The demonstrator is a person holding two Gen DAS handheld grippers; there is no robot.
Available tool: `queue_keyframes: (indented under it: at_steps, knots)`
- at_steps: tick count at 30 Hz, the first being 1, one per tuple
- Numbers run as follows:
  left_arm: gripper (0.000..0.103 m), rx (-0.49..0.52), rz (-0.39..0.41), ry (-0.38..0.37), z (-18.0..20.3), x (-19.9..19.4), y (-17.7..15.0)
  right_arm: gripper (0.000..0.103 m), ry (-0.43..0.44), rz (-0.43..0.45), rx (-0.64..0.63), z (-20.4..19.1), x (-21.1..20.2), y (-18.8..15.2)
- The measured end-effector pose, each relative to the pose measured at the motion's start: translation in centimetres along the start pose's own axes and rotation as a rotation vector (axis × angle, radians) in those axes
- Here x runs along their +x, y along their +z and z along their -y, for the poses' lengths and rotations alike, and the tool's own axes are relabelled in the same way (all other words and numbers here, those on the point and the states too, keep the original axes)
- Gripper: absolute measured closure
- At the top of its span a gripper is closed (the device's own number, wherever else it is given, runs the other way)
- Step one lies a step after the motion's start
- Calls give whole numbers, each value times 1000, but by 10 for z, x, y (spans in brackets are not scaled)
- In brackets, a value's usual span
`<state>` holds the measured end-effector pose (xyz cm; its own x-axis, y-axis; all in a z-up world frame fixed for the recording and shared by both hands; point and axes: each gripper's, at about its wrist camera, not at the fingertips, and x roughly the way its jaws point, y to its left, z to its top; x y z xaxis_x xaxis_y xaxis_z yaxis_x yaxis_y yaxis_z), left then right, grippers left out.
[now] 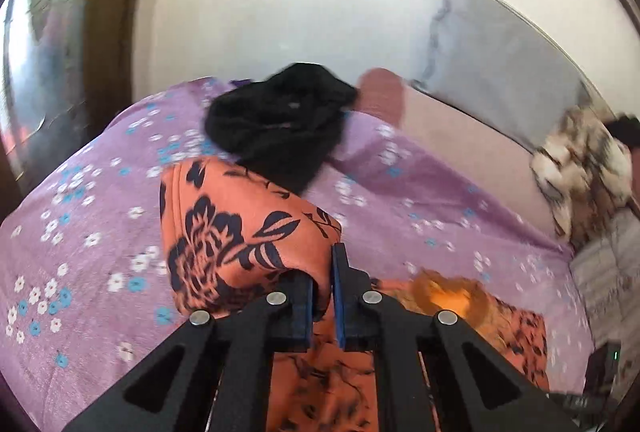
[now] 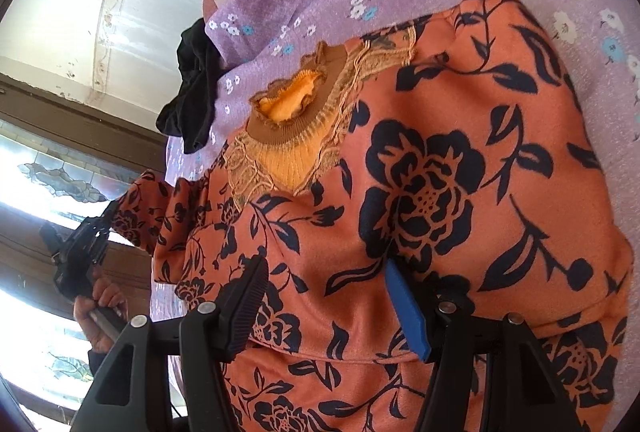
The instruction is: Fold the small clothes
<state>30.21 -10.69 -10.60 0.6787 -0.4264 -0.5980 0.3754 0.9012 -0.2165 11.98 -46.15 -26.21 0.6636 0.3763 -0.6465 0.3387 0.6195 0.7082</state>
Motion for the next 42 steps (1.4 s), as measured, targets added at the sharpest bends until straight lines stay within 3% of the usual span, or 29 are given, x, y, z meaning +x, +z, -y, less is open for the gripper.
queue_keyframes:
  at_steps: [4, 5, 6, 8, 10, 13, 15, 16, 17, 19, 21, 23, 25, 27, 29, 33, 36, 38, 40, 42]
  knots:
    - [92, 257, -121, -150, 118, 3, -51, 38, 0, 134, 22, 6, -32, 8]
    - [85, 332, -171, -164, 144, 7, -71, 38, -13, 168, 21, 8, -40, 10]
    - [74, 416, -224, -160, 165, 11, -93, 38, -26, 203, 20, 10, -48, 11]
    - [63, 555, -306, -123, 192, 14, -137, 38, -52, 259, 22, 12, -63, 15]
    - [63, 608, -338, -123, 195, 6, -161, 37, -51, 294, 36, 15, -75, 17]
    - [59, 538, -307, -146, 174, -21, -153, 35, -14, 302, 65, 21, -84, 21]
    - [39, 435, -235, -146, 144, -43, -132, 32, 7, 284, 65, 20, -83, 23]
    - [34, 379, -189, -132, 127, -53, -121, 32, 19, 272, 60, 19, -80, 21]
    - [27, 329, -145, -107, 114, -61, -113, 32, 34, 257, 54, 16, -76, 21]
    - [25, 252, -79, -25, 79, -62, -96, 32, 57, 214, 42, 8, -60, 17]
    - [25, 225, -64, 94, 50, -45, -86, 33, 43, 193, 30, 3, -50, 17]
    - [25, 162, -138, 194, 18, -19, -83, 33, 24, 211, 26, 2, -46, 19]
    - [25, 63, -228, 253, -11, 4, -86, 33, 64, 217, 30, 0, -43, 26]
    - [25, 14, -370, 356, -31, 33, -97, 33, 99, 209, -10, -14, -37, 32]
    - [25, 27, -445, 388, -33, 50, -114, 33, 37, 198, -90, -35, -25, 34]
    - [25, 160, -401, 453, -12, 44, -113, 33, -196, 199, -304, -68, 5, 37]
    - [25, 150, -406, 445, -14, 45, -115, 33, -325, 149, -411, -80, 31, 54]
    - [25, 109, -419, 419, -21, 43, -114, 33, -374, 80, -459, -85, 51, 64]
    - [25, 73, -436, 392, -27, 46, -113, 33, -391, -42, -489, -87, 78, 67]
    - [25, 36, -451, 370, -33, 52, -109, 36, -474, -147, -516, -83, 102, 62]
